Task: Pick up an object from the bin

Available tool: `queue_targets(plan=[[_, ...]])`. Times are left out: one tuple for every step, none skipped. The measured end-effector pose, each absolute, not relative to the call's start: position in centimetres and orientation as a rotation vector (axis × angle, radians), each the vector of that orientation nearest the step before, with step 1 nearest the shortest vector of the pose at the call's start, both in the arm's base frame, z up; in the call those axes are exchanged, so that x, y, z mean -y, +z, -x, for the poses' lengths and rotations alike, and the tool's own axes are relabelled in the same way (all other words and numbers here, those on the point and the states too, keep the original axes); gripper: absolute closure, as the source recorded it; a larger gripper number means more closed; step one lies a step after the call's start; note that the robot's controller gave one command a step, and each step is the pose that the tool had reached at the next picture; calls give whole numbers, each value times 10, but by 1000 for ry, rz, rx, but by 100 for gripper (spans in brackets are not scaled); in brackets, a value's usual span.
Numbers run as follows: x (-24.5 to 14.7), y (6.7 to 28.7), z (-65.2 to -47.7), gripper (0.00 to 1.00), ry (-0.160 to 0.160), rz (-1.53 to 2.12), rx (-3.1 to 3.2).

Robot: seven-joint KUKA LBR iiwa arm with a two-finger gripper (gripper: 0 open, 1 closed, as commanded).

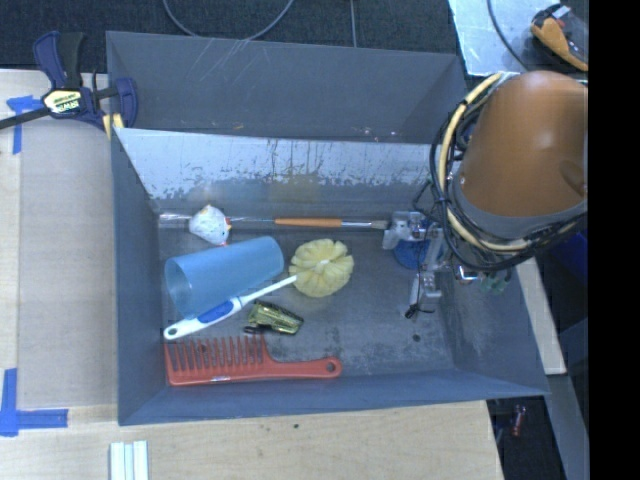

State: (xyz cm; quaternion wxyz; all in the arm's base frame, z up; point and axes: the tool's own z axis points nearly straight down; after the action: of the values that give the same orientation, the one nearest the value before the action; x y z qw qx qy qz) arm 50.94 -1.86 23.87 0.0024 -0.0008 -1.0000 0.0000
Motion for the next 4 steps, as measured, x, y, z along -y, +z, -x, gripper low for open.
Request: queue_targets(plan=[[19,243,-511,0,0,2,3145],[-17,120,-574,0,0,55,3150],[-36,153,-584,0,4,-212,3148],[-60,99,-596,0,-1,203,3140]])
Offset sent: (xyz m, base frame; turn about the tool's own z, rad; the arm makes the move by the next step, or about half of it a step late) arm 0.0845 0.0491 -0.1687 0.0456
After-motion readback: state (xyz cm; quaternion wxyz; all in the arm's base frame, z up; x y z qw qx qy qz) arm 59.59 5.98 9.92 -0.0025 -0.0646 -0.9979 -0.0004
